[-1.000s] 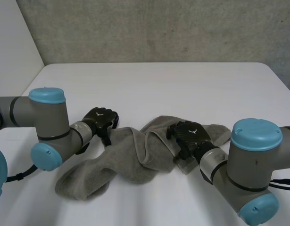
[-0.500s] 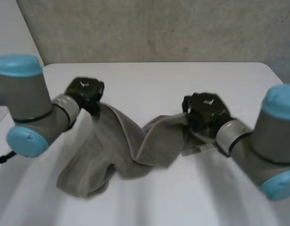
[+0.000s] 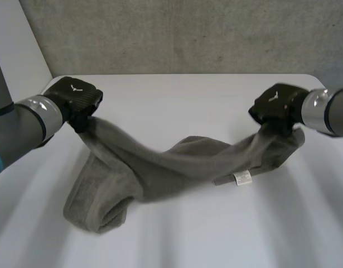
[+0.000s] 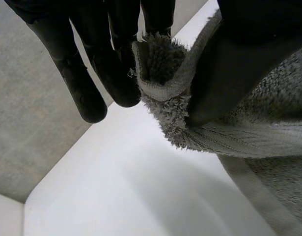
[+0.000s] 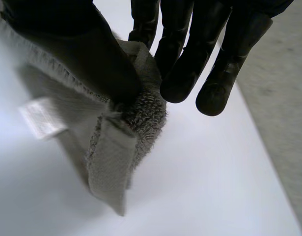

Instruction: Fold the towel.

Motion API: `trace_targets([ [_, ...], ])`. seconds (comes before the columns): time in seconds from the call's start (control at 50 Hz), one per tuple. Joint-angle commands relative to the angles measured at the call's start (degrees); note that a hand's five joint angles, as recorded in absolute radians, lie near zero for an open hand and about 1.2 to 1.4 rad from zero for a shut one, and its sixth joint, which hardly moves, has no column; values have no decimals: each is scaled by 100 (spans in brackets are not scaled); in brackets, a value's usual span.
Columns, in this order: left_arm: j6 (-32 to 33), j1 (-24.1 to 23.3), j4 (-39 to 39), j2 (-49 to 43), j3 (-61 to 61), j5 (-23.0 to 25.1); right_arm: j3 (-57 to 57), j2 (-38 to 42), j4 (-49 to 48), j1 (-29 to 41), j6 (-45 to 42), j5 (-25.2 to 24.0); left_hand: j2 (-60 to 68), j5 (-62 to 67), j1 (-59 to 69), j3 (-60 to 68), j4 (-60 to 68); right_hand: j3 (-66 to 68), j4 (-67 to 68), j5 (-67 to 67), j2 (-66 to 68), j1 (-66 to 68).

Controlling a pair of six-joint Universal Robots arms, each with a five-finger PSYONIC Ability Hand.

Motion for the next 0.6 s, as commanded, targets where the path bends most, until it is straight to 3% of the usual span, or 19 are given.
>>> trace_targets([
  [0.02,92,66,-12,-714,928,-337,-1417,769,-138,168,229,480,58,186,199,69,39,313,330,365,514,356],
  [0.18,118,22,190,-1804,2536,-715,-3131,1920,-999,432,220,638,58,186,199,69,39,313,330,365,514,356],
  [0.22,232,5,610,-2250,3454,-793,-4119,2340,-1934,467,220,856,58,186,199,69,39,313,330,365,514,356],
  [0.24,232,5,612,-2252,3459,-794,-4124,2342,-1939,467,220,858,58,186,199,69,39,313,330,365,514,356],
  [0.26,328,-13,995,-2417,3964,-846,-4629,2499,-2540,520,220,971,58,186,199,69,39,313,330,365,514,356],
  [0.28,329,-13,999,-2419,3969,-847,-4634,2500,-2546,520,220,972,58,186,199,69,39,313,330,365,514,356],
  [0.32,478,-83,2135,-2559,4800,-995,-5483,2623,-3910,590,307,1086,58,186,199,69,39,313,330,365,514,356],
  [0.34,478,-83,2141,-2560,4804,-996,-5486,2623,-3917,590,308,1086,58,186,199,69,39,313,330,365,514,356],
  [0.36,478,-118,2898,-2551,5030,-1126,-5747,2623,-4587,582,421,1095,58,186,199,69,39,313,330,365,514,356],
  [0.38,435,-118,3707,-2516,5076,-1293,-5854,2606,-5151,555,657,1086,58,186,199,69,39,313,330,365,514,356],
  [0.4,434,-118,3715,-2516,5076,-1295,-5856,2606,-5156,555,659,1086,58,186,199,69,39,313,330,365,514,356],
  [0.42,365,-118,4454,-2438,5024,-1460,-5821,2545,-5513,520,947,1069,58,186,199,69,39,313,330,365,514,356],
  [0.44,364,-118,4462,-2437,5023,-1462,-5820,2544,-5517,520,950,1069,58,186,199,69,39,313,330,365,514,356],
  [0.48,276,-127,5504,-2244,4770,-1576,-5646,2422,-5745,372,1501,929,58,186,199,69,39,313,330,365,514,356],
  [0.6,75,-223,5508,-2094,3962,-1532,-4985,2246,-5438,283,1767,515,58,186,199,69,39,313,330,365,514,356],
])
